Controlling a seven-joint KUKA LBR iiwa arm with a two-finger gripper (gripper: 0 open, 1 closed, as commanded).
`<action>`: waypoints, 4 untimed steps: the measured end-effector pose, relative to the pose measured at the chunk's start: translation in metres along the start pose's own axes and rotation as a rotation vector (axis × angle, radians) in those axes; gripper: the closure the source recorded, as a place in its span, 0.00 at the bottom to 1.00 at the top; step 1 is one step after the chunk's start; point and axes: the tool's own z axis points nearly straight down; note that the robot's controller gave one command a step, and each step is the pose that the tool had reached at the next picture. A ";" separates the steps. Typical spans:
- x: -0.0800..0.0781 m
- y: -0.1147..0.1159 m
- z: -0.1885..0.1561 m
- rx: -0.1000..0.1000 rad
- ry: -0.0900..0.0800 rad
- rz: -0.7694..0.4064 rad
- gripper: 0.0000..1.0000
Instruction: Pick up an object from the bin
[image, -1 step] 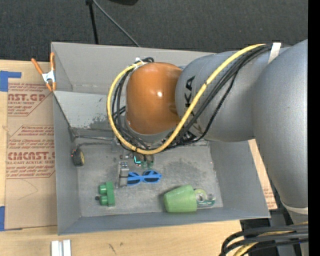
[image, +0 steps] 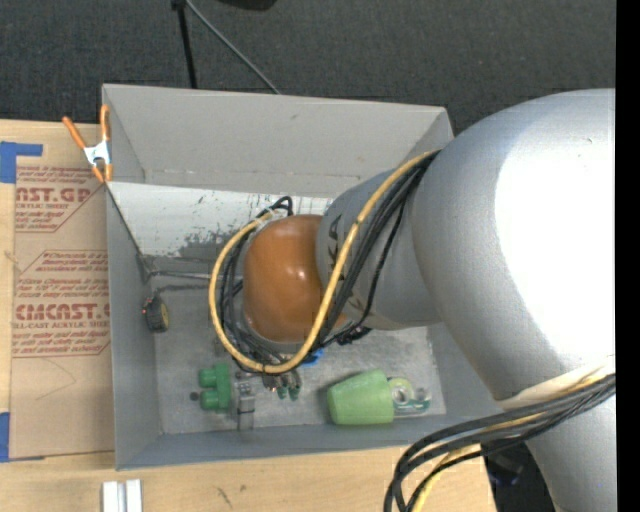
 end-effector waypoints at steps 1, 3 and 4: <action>-0.003 0.001 -0.006 -0.003 -0.009 0.000 1.00; -0.012 0.036 -0.134 -0.004 -0.011 0.183 0.00; 0.006 0.009 0.002 0.001 -0.004 0.034 0.00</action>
Offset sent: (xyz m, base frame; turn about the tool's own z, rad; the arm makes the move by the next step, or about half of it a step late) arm 0.0000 0.0000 0.0000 0.0000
